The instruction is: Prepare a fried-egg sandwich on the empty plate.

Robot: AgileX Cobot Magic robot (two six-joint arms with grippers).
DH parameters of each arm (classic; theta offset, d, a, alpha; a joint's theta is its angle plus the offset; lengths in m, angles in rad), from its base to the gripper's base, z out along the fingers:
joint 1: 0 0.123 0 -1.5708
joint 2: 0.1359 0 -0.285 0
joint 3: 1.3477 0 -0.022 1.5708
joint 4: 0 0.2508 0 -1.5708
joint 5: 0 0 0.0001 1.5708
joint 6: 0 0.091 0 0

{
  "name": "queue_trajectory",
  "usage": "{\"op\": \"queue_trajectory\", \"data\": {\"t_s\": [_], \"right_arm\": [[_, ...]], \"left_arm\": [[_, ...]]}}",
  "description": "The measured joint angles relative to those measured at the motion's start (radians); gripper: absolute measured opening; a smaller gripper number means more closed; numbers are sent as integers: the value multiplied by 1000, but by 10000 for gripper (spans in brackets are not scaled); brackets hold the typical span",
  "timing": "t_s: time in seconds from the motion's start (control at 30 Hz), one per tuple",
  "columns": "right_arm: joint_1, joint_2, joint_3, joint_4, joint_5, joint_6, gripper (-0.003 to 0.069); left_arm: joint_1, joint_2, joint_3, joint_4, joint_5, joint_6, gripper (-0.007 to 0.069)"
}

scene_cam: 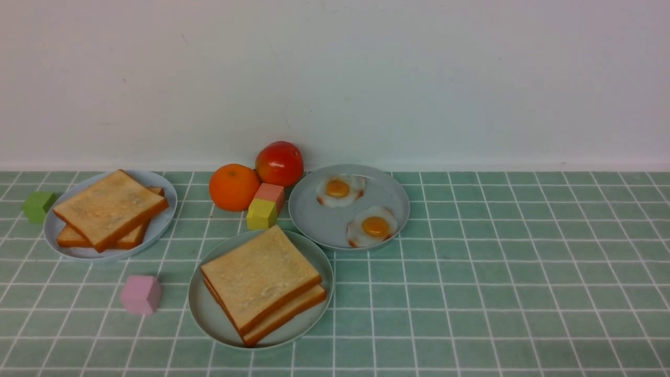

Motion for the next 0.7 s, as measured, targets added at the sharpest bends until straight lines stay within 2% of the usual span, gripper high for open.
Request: {"op": "queue_trajectory", "data": {"t_s": [0.7], "right_arm": [[0, 0, 0, 0, 0, 0, 44]], "left_arm": [[0, 0, 0, 0, 0, 0, -13]]}}
